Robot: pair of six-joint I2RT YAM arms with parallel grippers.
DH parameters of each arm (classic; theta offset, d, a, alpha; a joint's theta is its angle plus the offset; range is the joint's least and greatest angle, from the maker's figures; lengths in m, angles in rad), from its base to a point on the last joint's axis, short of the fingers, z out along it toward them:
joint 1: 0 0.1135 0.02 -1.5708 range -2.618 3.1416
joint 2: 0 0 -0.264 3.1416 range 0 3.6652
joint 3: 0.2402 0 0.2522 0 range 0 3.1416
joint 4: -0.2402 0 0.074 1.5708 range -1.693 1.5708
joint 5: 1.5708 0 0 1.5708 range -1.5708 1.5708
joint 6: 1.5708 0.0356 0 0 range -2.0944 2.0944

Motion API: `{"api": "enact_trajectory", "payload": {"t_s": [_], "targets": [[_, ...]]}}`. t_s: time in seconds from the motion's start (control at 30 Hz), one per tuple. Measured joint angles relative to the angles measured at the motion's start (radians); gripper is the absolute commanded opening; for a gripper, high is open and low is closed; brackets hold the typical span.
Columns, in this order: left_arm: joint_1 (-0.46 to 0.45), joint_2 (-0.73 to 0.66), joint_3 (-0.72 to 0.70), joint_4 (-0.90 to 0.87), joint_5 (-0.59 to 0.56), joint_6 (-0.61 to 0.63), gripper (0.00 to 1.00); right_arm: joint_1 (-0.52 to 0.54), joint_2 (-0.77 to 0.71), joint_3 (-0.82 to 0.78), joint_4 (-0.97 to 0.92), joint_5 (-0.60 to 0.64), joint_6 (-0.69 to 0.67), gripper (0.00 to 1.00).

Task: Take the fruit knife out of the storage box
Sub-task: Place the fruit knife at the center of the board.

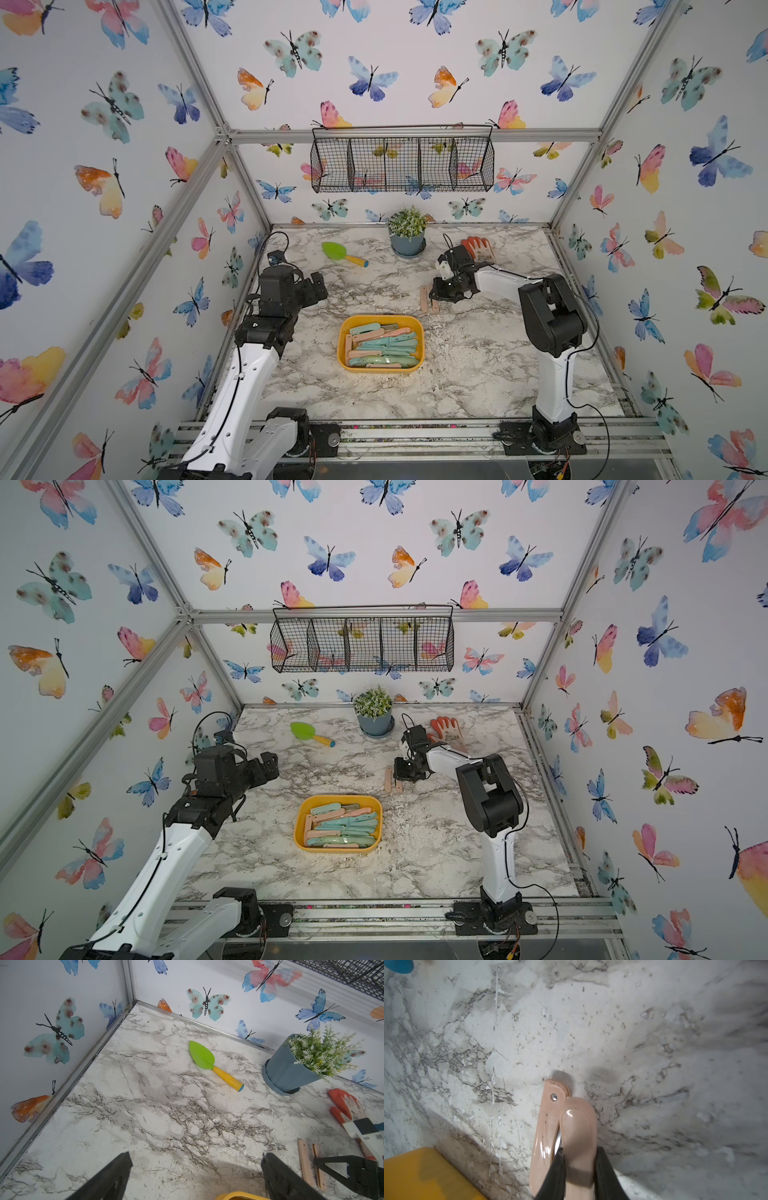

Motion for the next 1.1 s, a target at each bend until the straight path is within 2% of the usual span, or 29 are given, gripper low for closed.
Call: {"api": "enact_trajectory", "payload": {"t_s": [1.1], "targets": [[0.000, 0.000, 0.000, 0.000, 0.000, 0.000, 0.98, -0.013, 0.000, -0.024, 0.060, -0.027, 0.023, 0.31]]}}
